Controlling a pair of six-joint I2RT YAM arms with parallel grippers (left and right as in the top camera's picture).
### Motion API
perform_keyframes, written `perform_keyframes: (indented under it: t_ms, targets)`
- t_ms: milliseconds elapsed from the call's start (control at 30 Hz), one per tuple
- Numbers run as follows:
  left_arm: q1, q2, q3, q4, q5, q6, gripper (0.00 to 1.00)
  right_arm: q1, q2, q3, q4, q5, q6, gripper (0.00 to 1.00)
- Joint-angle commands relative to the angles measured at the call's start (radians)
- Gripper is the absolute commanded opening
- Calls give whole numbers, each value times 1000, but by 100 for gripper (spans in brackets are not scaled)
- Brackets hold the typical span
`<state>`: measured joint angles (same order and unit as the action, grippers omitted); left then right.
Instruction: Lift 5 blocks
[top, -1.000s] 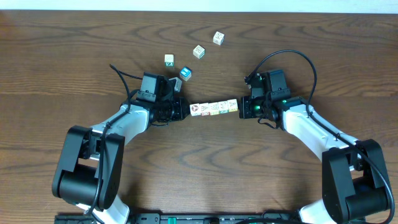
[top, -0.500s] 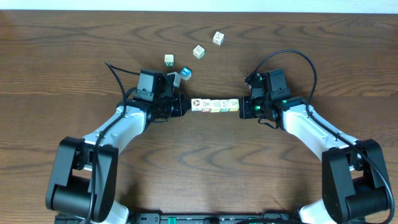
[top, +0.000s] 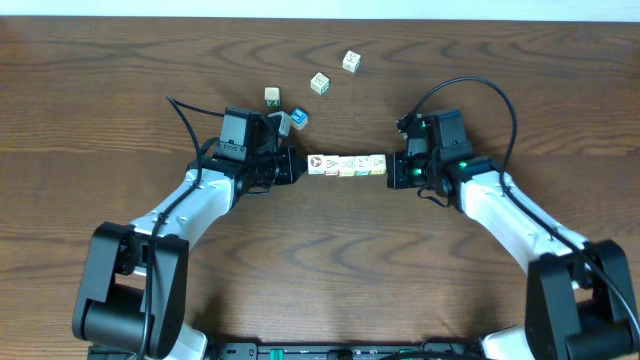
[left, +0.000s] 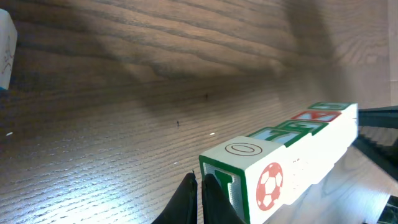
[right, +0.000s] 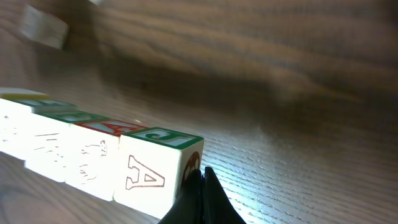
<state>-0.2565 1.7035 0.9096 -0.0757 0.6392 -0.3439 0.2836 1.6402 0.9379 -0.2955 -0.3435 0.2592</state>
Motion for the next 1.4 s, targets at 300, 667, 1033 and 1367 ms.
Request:
perform_keyframes:
  t_ms: [300, 667, 1033, 1367]
  targets:
    - [-51, -39, 37, 13, 136, -21, 7, 40, -60, 31, 7, -229, 6, 1]
    - [-51, -90, 37, 10, 135, -21, 7, 40, -60, 31, 7, -230, 6, 1]
    - [-51, -92, 37, 9, 135, -25, 7, 45, -62, 31, 7, -230, 6, 1]
    - [-51, -92, 37, 10, 136, -29, 7, 45, -98, 31, 6, -230, 6, 1]
